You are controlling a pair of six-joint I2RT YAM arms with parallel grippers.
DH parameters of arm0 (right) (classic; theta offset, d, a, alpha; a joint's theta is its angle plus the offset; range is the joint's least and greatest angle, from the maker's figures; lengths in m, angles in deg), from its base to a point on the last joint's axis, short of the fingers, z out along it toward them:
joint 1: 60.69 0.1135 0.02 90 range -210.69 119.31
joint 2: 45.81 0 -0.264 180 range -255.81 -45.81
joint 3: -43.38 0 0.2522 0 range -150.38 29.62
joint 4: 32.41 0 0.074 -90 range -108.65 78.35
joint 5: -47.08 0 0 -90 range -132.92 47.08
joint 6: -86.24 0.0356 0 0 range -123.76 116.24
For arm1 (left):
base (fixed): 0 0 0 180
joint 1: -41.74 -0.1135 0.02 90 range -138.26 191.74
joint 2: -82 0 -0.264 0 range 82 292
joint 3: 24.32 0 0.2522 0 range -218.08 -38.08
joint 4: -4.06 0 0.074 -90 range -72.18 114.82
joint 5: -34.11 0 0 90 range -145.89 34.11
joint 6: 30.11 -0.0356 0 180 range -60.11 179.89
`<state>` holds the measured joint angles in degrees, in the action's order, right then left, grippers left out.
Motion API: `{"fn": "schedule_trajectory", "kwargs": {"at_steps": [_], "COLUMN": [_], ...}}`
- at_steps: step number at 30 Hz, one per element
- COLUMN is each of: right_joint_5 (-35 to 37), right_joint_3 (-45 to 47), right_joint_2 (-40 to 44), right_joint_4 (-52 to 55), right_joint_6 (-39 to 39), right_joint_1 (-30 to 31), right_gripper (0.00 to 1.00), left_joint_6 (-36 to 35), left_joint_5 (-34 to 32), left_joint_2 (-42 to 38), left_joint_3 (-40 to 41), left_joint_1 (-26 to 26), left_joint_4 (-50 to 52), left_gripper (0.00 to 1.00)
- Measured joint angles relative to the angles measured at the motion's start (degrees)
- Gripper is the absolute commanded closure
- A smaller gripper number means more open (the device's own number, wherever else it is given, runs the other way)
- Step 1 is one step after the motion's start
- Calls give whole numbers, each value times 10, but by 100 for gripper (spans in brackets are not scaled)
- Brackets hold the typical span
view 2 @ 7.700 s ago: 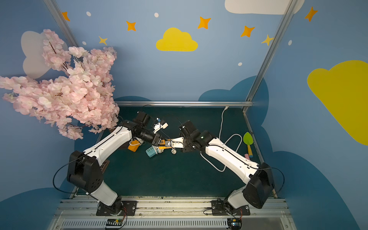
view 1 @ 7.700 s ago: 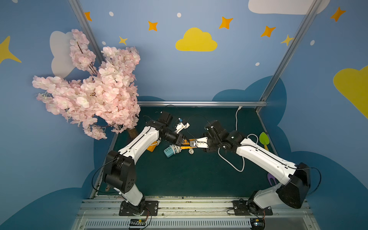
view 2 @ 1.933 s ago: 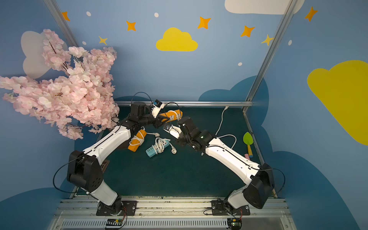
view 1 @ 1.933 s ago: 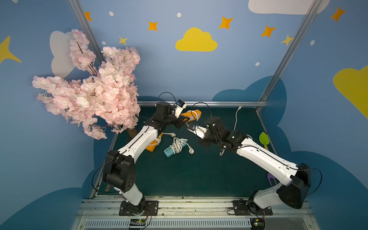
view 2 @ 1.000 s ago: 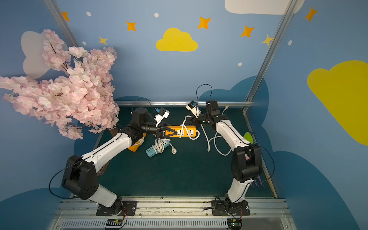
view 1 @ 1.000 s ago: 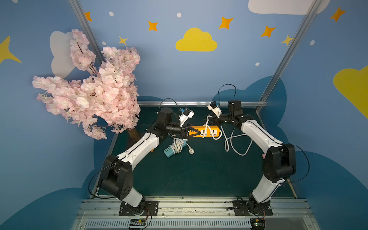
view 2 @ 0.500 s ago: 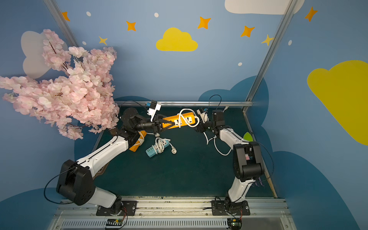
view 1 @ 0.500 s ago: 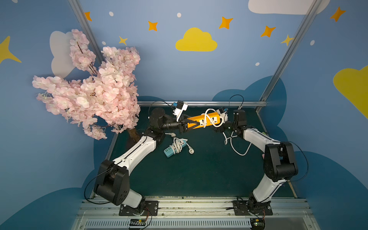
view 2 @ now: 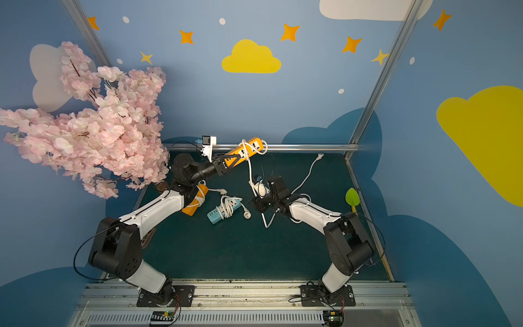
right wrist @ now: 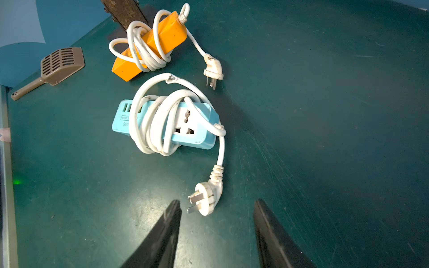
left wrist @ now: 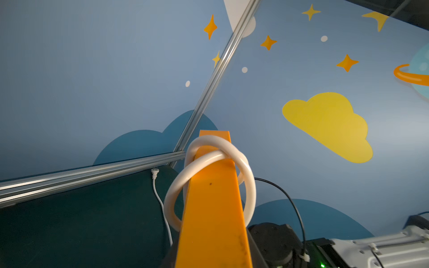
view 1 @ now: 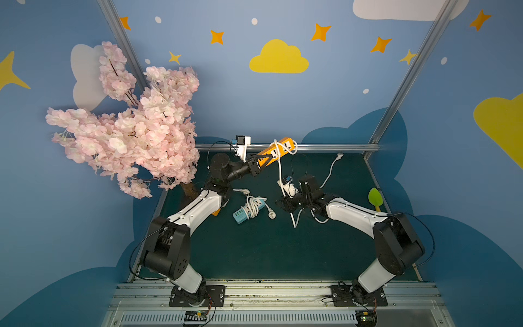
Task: Wrap the cord around the power strip
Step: Wrap the power cord around the power strip.
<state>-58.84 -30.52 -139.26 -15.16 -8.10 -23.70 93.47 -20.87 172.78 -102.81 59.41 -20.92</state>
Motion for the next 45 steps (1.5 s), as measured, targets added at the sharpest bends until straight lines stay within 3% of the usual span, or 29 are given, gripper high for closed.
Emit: {"fn": "schedule_trajectory", "kwargs": {"at_steps": [9, 13, 16, 20, 28, 33, 36, 41, 45], "right_joint_5": [134, 181, 196, 174, 7, -128, -196, -293, -363], "right_joint_3": [-62, -83, -101, -189, -345, -431, -450, -414, -361], "right_joint_2": [81, 104, 105, 82, -20, -106, -145, -164, -148], "right_joint_4": [123, 131, 146, 203, 306, 376, 383, 349, 282], "right_joint_6": [-136, -209, -268, -326, -370, -347, -318, -277, -251], "right_joint_1": [57, 59, 53, 15, -73, -115, -137, -164, -182], "right_gripper": [100, 100, 100, 100, 100, 100, 100, 79, 67], "left_joint_6": [-336, -416, -452, -473, -540, -540, -500, -308, -191], "left_joint_5": [-205, -226, -207, -132, 23, 67, 85, 157, 214], "left_joint_2": [23, 57, 76, 74, 71, 77, 76, 60, 59], "left_joint_3": [-68, -105, -148, -172, -208, -206, -181, -64, -24], "left_joint_1": [44, 63, 68, 58, 59, 47, 42, 34, 26], "left_joint_4": [292, 416, 510, 596, 707, 713, 667, 464, 358], "left_gripper": [97, 97, 97, 97, 97, 97, 97, 97, 97]}}
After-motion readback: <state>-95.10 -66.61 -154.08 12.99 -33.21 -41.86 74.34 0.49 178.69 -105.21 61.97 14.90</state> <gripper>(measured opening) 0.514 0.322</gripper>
